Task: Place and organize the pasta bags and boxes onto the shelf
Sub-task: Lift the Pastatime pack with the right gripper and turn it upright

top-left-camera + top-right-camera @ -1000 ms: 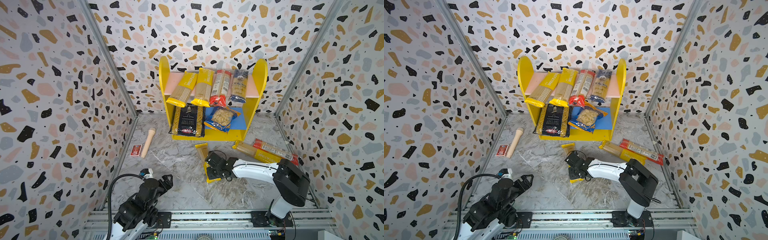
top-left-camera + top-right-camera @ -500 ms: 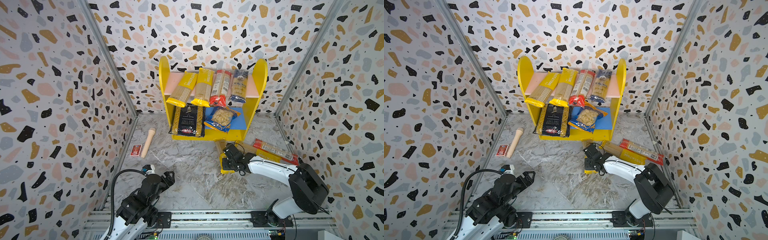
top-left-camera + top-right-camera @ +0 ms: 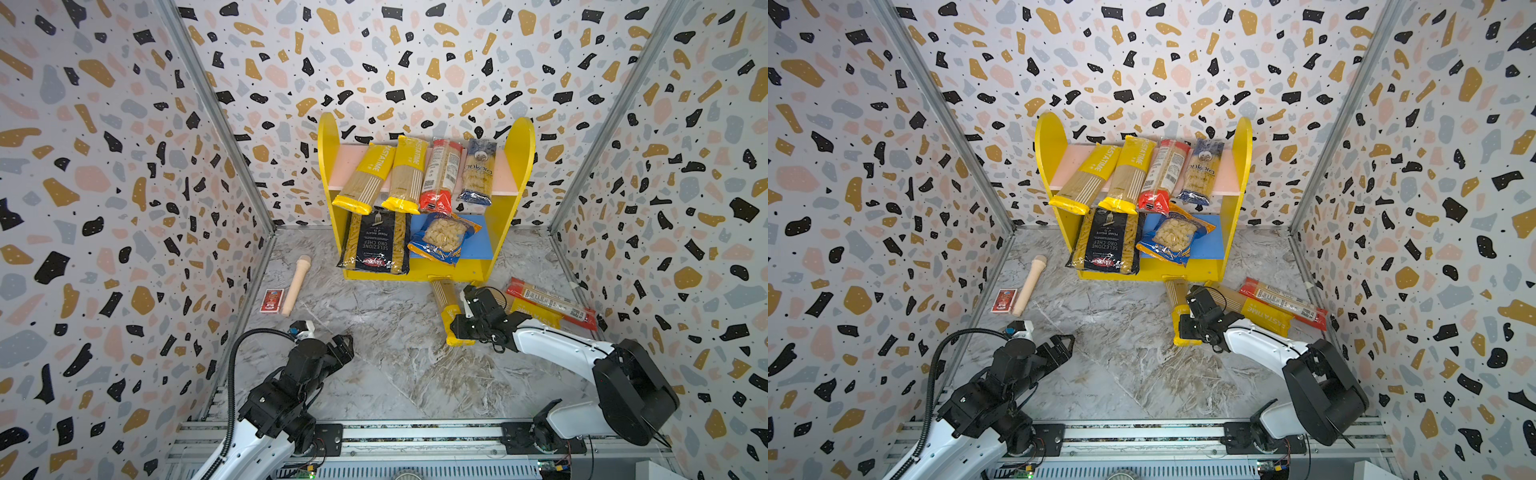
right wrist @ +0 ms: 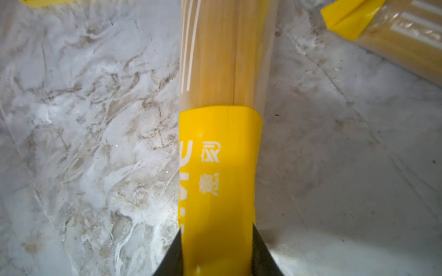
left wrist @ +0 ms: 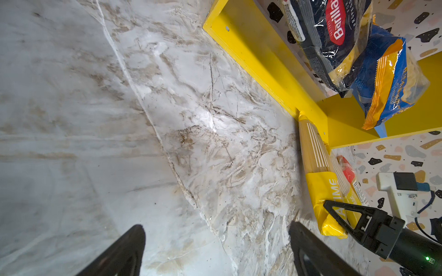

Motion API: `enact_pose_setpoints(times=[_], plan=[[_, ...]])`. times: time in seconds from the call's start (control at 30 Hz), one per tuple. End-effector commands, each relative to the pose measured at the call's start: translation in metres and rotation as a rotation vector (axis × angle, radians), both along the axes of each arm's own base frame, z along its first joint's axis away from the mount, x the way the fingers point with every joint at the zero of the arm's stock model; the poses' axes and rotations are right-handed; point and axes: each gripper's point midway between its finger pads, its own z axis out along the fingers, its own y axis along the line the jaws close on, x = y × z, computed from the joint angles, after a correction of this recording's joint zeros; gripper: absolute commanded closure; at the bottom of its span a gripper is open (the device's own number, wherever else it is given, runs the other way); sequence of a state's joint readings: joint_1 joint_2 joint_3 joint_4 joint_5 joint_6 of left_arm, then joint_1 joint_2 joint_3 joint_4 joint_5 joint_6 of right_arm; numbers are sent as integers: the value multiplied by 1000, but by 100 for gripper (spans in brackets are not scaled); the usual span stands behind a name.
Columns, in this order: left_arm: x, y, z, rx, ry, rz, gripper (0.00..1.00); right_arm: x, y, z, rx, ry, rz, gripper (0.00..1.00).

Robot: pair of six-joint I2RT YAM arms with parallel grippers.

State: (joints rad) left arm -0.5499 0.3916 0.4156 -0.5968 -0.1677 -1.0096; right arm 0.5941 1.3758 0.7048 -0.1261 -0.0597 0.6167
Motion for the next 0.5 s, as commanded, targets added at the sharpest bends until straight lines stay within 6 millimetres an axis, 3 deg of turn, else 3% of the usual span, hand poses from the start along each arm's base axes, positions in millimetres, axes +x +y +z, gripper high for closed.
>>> enact_pose_setpoints(times=[0.0,0.47], plan=[[6,0,18,-15,-59,8,6,29,14,60,145,-205,-27,95],[0,8,27,-18,-84,25,6,27,11,67,151,-224,-33,97]])
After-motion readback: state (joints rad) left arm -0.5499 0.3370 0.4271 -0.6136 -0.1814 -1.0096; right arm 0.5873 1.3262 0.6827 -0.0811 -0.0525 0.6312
